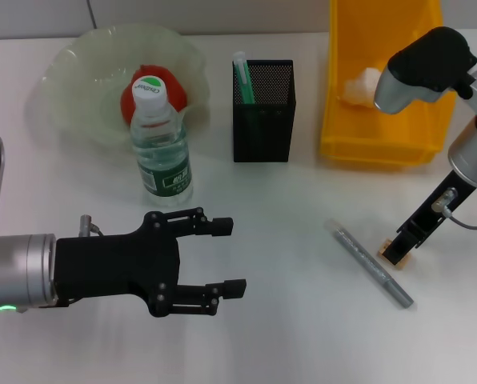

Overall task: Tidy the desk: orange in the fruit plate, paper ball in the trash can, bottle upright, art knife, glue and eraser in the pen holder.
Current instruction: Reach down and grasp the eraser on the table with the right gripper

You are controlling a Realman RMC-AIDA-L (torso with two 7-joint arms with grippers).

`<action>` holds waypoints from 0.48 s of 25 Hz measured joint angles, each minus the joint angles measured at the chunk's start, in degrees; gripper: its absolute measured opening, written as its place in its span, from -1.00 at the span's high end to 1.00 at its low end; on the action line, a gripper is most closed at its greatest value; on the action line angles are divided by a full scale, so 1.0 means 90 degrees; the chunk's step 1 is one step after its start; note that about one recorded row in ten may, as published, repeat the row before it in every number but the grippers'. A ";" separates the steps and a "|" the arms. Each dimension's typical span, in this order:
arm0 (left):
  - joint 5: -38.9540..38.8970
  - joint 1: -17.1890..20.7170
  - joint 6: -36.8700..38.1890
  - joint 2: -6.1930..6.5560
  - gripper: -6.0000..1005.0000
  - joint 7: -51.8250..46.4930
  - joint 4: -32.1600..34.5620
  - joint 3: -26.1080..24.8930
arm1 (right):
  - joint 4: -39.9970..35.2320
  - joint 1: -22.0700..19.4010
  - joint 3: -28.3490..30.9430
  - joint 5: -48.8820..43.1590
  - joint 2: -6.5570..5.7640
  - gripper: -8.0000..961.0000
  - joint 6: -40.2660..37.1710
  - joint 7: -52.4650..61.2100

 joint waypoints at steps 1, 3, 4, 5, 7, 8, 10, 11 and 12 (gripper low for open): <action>0.0009 0.0008 -0.0022 0.0000 -0.59 0.0000 0.0000 0.0000 | 0.0031 0.0014 -0.0040 0.0004 0.0000 -0.16 0.0030 0.0016; 0.0012 0.0009 -0.0026 0.0000 -0.59 0.0000 0.0000 0.0000 | 0.0096 0.0050 -0.0117 0.0006 0.0000 -0.16 0.0088 0.0048; 0.0012 0.0013 -0.0031 0.0000 -0.59 0.0000 0.0000 0.0000 | 0.0122 0.0064 -0.0150 0.0006 0.0000 -0.16 0.0108 0.0057; 0.0009 0.0015 -0.0035 0.0000 -0.59 0.0000 0.0000 0.0000 | 0.0138 0.0073 -0.0170 0.0007 0.0000 -0.16 0.0120 0.0059; 0.0005 0.0020 -0.0035 0.0000 -0.59 0.0000 0.0000 0.0000 | 0.0145 0.0079 -0.0184 0.0007 0.0000 -0.16 0.0138 0.0059; 0.0001 0.0024 -0.0035 0.0000 -0.59 0.0000 0.0000 0.0000 | 0.0147 0.0080 -0.0185 0.0007 0.0000 -0.14 0.0152 0.0059; -0.0002 0.0026 -0.0035 0.0000 -0.59 0.0000 0.0000 0.0000 | 0.0152 0.0080 -0.0186 0.0007 0.0000 -0.10 0.0176 0.0059; -0.0005 0.0027 -0.0035 0.0000 -0.59 0.0000 0.0000 0.0000 | 0.0156 0.0080 -0.0187 0.0006 0.0000 -0.09 0.0185 0.0059; -0.0005 0.0027 -0.0035 0.0000 -0.59 0.0000 0.0000 0.0000 | 0.0162 0.0080 -0.0187 0.0006 0.0000 -0.07 0.0189 0.0059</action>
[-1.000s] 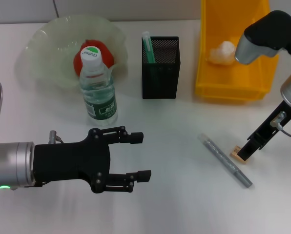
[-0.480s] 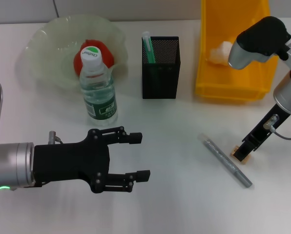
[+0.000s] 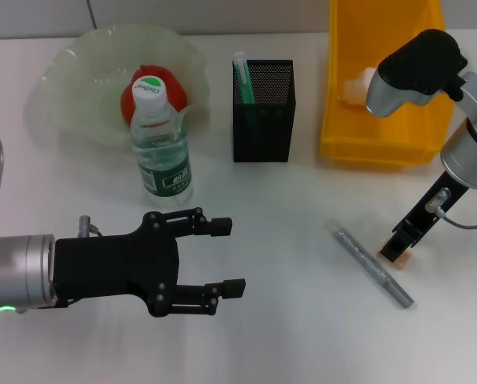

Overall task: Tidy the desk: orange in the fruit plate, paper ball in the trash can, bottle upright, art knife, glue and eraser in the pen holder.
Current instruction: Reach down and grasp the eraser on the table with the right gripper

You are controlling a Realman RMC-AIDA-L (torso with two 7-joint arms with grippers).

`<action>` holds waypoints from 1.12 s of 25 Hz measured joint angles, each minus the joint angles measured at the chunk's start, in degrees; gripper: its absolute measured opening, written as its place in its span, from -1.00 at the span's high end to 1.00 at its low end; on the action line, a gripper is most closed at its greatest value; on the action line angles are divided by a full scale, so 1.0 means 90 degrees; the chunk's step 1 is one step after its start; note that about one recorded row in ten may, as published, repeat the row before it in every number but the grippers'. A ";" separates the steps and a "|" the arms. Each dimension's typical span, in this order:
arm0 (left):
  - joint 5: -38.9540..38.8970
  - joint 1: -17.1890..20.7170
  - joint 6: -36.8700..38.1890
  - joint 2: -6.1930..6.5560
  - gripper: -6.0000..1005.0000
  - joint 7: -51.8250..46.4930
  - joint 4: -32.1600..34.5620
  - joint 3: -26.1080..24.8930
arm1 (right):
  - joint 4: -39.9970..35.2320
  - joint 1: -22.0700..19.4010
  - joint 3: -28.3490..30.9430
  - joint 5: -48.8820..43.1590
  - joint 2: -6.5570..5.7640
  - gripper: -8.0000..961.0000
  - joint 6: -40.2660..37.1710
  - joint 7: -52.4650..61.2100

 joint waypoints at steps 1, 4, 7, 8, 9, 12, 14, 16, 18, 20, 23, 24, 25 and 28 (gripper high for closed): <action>-0.0002 -0.0002 0.0000 0.0000 -0.59 0.0000 0.0000 0.0000 | 0.0008 0.0000 0.0000 0.0000 0.0000 -0.05 0.0001 0.0000; -0.0004 -0.0017 -0.0001 0.0000 -0.59 0.0000 0.0000 0.0000 | 0.0070 0.0008 0.0000 0.0000 0.0000 0.00 0.0002 0.0000; -0.0004 -0.0034 -0.0006 0.0000 -0.59 0.0022 0.0000 0.0000 | 0.0122 0.0021 0.0000 0.0015 0.0004 0.06 0.0002 -0.0022; -0.0004 -0.0037 -0.0007 0.0001 -0.59 0.0030 0.0000 0.0000 | 0.0126 0.0023 0.0000 0.0039 0.0006 0.08 0.0002 -0.0027; -0.0004 -0.0037 -0.0007 0.0000 -0.59 0.0045 0.0000 0.0000 | 0.0126 0.0028 0.0000 0.0075 0.0006 0.10 0.0002 -0.0031; -0.0003 -0.0037 -0.0009 0.0000 -0.59 0.0063 0.0000 0.0000 | 0.0126 0.0056 0.0000 0.0149 0.0008 0.14 -0.0006 -0.0039; -0.0001 -0.0037 -0.0009 0.0000 -0.59 0.0063 0.0000 0.0000 | 0.0139 0.0074 0.0000 0.0153 0.0009 0.14 -0.0012 -0.0040; 0.0000 -0.0037 -0.0010 0.0000 -0.59 0.0064 0.0000 0.0000 | 0.0157 0.0085 -0.0014 0.0153 0.0008 0.15 -0.0013 -0.0040; 0.0000 -0.0035 -0.0010 0.0000 -0.59 0.0065 0.0000 0.0000 | 0.0167 0.0089 -0.0061 0.0153 0.0007 0.15 -0.0010 -0.0041; -0.0002 -0.0028 -0.0009 0.0000 -0.59 0.0066 0.0000 0.0000 | 0.0170 0.0089 -0.0102 0.0153 0.0006 0.15 -0.0003 -0.0039; -0.0010 -0.0020 -0.0009 0.0000 -0.59 0.0068 0.0000 0.0000 | 0.0171 0.0089 -0.0168 0.0145 0.0004 0.15 0.0000 -0.0027; -0.0010 -0.0020 -0.0009 0.0000 -0.59 0.0068 0.0000 0.0000 | 0.0171 0.0089 -0.0183 0.0137 0.0003 0.16 0.0001 -0.0020; -0.0012 -0.0025 -0.0009 0.0000 -0.59 0.0068 0.0000 0.0000 | 0.0171 0.0089 -0.0185 0.0133 0.0002 0.16 0.0004 -0.0015; -0.0014 -0.0037 -0.0009 0.0000 -0.59 0.0068 0.0000 0.0000 | 0.0171 0.0086 -0.0185 0.0133 0.0001 0.16 0.0011 -0.0011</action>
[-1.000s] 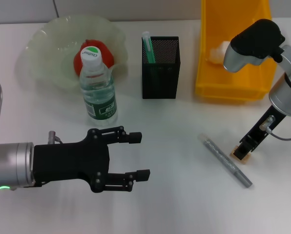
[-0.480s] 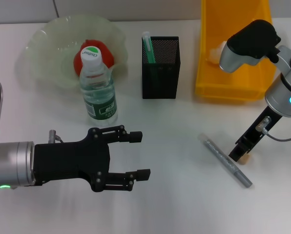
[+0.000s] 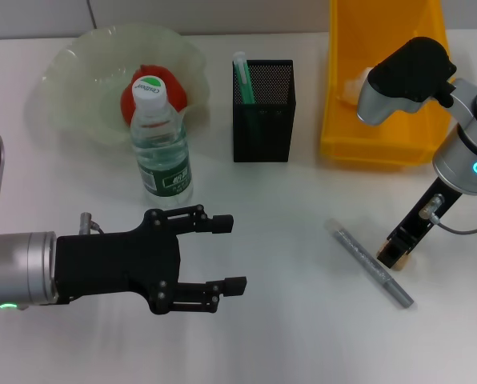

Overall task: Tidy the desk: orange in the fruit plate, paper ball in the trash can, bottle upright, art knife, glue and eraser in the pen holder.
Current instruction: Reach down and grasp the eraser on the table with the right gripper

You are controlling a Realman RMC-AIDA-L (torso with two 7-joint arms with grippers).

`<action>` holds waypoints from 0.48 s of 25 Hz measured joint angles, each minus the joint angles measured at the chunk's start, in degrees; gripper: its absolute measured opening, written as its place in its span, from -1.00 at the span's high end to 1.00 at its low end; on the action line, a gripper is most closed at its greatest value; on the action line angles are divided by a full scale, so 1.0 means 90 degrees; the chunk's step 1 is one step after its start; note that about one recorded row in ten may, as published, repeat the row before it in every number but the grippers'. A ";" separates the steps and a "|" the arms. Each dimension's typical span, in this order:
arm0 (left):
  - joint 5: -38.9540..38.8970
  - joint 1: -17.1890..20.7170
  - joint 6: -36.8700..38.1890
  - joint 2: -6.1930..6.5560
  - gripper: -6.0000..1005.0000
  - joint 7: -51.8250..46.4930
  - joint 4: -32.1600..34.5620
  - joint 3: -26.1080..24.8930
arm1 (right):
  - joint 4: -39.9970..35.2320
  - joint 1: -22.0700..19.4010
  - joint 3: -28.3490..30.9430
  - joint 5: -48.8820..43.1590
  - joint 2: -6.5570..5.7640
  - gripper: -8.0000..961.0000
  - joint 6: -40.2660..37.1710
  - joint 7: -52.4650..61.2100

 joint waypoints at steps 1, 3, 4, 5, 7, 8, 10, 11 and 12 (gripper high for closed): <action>0.0000 0.0000 0.0000 0.0000 -0.59 0.0000 0.0000 0.0000 | 0.0000 -0.0002 0.0000 -0.0002 -0.0001 0.16 0.0012 0.0001; 0.0000 0.0000 0.0000 0.0000 -0.59 0.0000 0.0000 0.0000 | 0.0000 -0.0013 0.0000 -0.0011 -0.0001 0.16 0.0052 0.0002; 0.0000 0.0000 0.0000 0.0000 -0.59 0.0000 0.0000 0.0000 | 0.0000 -0.0019 0.0000 -0.0016 -0.0001 0.17 0.0066 0.0002; 0.0000 0.0000 0.0000 0.0000 -0.59 0.0000 0.0000 0.0000 | 0.0000 -0.0024 0.0000 -0.0019 -0.0001 0.17 0.0073 0.0002; 0.0000 -0.0001 0.0000 0.0000 -0.59 0.0000 0.0000 0.0000 | 0.0000 -0.0025 0.0000 -0.0022 -0.0001 0.17 0.0081 0.0003; 0.0000 0.0000 0.0000 0.0000 -0.59 0.0000 0.0000 0.0000 | 0.0000 -0.0026 0.0000 -0.0022 -0.0001 0.17 0.0088 0.0004; 0.0000 -0.0001 0.0000 0.0000 -0.59 0.0000 0.0000 0.0000 | 0.0000 -0.0027 0.0000 -0.0022 -0.0001 0.17 0.0094 0.0005; 0.0000 -0.0001 0.0000 0.0000 -0.59 0.0000 0.0000 0.0000 | 0.0000 -0.0028 0.0000 -0.0013 -0.0001 0.17 0.0095 0.0006; 0.0000 -0.0001 0.0000 0.0000 -0.59 0.0000 0.0000 0.0000 | 0.0000 -0.0028 0.0000 -0.0013 -0.0001 0.17 0.0095 0.0006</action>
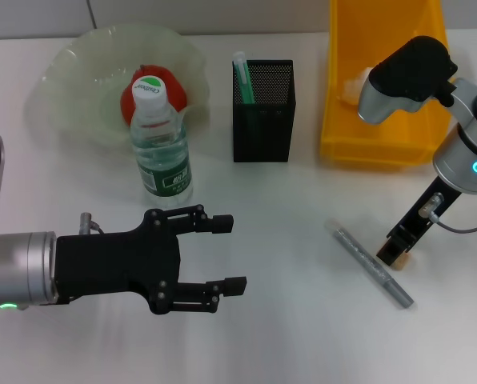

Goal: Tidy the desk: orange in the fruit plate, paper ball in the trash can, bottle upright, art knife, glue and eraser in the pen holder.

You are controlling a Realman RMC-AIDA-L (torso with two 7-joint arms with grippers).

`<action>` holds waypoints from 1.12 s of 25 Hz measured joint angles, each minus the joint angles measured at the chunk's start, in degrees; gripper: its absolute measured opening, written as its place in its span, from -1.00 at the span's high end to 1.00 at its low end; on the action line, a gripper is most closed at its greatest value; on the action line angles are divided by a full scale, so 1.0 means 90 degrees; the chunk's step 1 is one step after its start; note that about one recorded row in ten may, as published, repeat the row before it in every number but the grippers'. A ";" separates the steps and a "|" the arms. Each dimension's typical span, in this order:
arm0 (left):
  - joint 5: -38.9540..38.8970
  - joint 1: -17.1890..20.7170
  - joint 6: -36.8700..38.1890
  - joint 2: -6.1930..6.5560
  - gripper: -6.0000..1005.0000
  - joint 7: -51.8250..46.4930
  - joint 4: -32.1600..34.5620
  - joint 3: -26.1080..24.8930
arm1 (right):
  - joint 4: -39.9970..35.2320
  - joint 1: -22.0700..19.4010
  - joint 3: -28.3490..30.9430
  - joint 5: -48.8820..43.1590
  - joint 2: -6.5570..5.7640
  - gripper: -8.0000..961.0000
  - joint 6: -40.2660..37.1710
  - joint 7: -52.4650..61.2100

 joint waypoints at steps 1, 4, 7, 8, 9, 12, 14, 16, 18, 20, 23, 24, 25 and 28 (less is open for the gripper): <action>0.0000 0.0000 0.0000 0.0000 -0.59 0.0000 0.0000 0.0000 | 0.0000 0.0000 -0.0001 0.0003 0.0000 0.18 0.0001 0.0001; 0.0000 -0.0007 0.0000 0.0000 -0.59 0.0000 0.0000 0.0000 | 0.0000 0.0000 -0.0035 0.0005 0.0000 0.18 0.0004 0.0003; 0.0000 -0.0008 -0.0006 0.0000 -0.59 0.0000 0.0000 0.0000 | 0.0002 0.0000 -0.0048 0.0013 0.0000 0.22 0.0008 0.0004; 0.0001 -0.0009 -0.0019 0.0000 -0.59 0.0000 0.0000 0.0000 | 0.0015 0.0001 -0.0048 0.0016 0.0000 0.23 0.0012 0.0004; 0.0001 -0.0009 -0.0019 0.0000 -0.59 0.0000 0.0000 0.0000 | 0.0064 0.0015 -0.0049 0.0024 0.0000 0.25 0.0022 0.0005; 0.0001 -0.0010 -0.0046 0.0000 -0.59 0.0000 0.0000 0.0000 | 0.0121 0.0028 -0.0050 0.0029 0.0000 0.29 0.0049 0.0004; 0.0001 -0.0010 -0.0047 0.0000 -0.59 0.0000 0.0000 0.0000 | 0.0131 0.0032 -0.0055 0.0030 0.0000 0.32 0.0053 0.0004; 0.0001 -0.0010 -0.0047 0.0000 -0.59 0.0000 0.0000 0.0000 | 0.0127 0.0035 -0.0060 0.0031 0.0000 0.33 0.0060 0.0004; 0.0001 -0.0010 -0.0049 0.0000 -0.59 0.0000 0.0000 0.0000 | 0.0103 0.0031 -0.0060 0.0031 0.0000 0.34 0.0076 0.0004; 0.0001 -0.0010 -0.0049 0.0000 -0.59 0.0000 0.0000 0.0000 | 0.0095 0.0029 -0.0060 0.0031 0.0000 0.35 0.0079 0.0004; 0.0001 -0.0009 -0.0049 0.0000 -0.59 0.0000 0.0000 0.0000 | 0.0106 0.0028 -0.0060 0.0031 0.0000 0.37 0.0088 0.0001; 0.0001 -0.0010 -0.0049 0.0000 -0.59 0.0000 0.0000 0.0000 | 0.0118 0.0031 -0.0059 0.0031 0.0000 0.37 0.0097 -0.0019; 0.0001 -0.0010 -0.0049 0.0000 -0.59 0.0000 0.0000 0.0000 | 0.0118 0.0031 -0.0059 0.0031 0.0000 0.38 0.0097 -0.0019; 0.0001 -0.0009 -0.0052 0.0000 -0.59 0.0000 0.0000 0.0000 | 0.0102 0.0030 -0.0057 0.0031 0.0000 0.41 0.0129 -0.0030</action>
